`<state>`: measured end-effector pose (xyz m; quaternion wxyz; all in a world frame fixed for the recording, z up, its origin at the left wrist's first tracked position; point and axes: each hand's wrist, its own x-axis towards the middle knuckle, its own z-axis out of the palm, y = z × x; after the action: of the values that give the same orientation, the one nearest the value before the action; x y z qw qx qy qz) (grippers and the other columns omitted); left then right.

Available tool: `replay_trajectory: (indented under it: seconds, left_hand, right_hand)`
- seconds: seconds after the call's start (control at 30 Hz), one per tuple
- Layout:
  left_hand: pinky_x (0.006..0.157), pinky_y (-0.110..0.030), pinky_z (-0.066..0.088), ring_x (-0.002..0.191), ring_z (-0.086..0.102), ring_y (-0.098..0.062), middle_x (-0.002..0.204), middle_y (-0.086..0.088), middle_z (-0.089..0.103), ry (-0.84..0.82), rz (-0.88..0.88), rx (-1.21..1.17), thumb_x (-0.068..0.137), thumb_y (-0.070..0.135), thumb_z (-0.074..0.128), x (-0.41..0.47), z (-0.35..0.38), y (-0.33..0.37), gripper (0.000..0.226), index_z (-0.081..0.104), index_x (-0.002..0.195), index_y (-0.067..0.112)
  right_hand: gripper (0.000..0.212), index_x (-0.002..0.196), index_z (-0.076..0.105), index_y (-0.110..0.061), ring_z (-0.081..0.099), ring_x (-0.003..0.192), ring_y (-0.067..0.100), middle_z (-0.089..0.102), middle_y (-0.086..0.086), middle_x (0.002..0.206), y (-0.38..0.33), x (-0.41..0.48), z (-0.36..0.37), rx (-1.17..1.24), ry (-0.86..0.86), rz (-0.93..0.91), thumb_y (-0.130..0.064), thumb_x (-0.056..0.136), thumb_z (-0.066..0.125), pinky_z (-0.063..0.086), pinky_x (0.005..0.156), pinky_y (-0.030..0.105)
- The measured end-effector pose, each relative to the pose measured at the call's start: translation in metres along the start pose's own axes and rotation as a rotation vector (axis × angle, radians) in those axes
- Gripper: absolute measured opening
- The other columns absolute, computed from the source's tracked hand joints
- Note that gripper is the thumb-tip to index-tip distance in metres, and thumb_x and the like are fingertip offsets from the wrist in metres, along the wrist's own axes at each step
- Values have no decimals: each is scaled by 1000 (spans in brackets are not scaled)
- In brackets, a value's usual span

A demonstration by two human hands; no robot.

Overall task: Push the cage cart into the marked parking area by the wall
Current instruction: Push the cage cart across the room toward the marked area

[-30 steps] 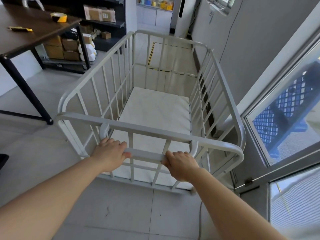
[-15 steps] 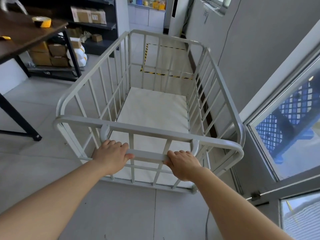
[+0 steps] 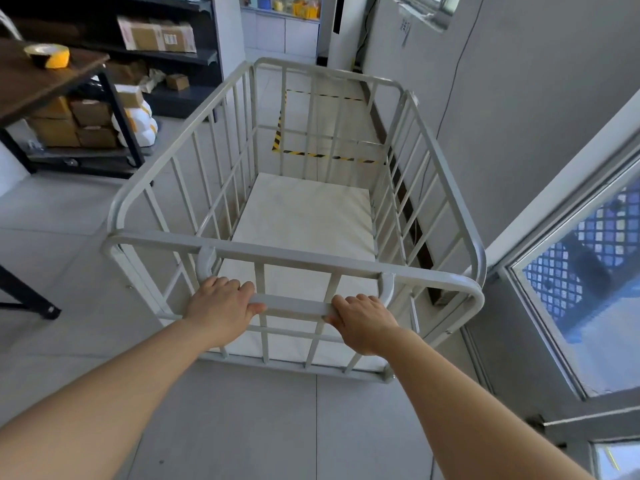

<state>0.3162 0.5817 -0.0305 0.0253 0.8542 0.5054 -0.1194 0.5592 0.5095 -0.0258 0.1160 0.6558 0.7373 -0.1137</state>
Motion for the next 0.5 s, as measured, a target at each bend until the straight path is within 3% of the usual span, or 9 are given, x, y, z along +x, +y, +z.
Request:
replay_trajectory:
  seconds: [0.3,0.5]
  left_hand:
    - [105,-33,28,114,48,-22,116,-1,58,19,-11,36,98,53,20,88,-17,-21,46,47,112,18]
    - [106,-32,27,115,47,-21,114,0,58,30,-27,34,98,53,21,151,-31,-28,45,47,110,18]
  right_hand:
    - [44,111,44,-15,53,93,28,47,0,87,39,83,-26,-8,12,-48,-49,100,19,37,91,39]
    - [43,110,44,-15,53,96,30,60,7,99,72,140,-44,3,28,-62,-48,100,20,34,88,39]
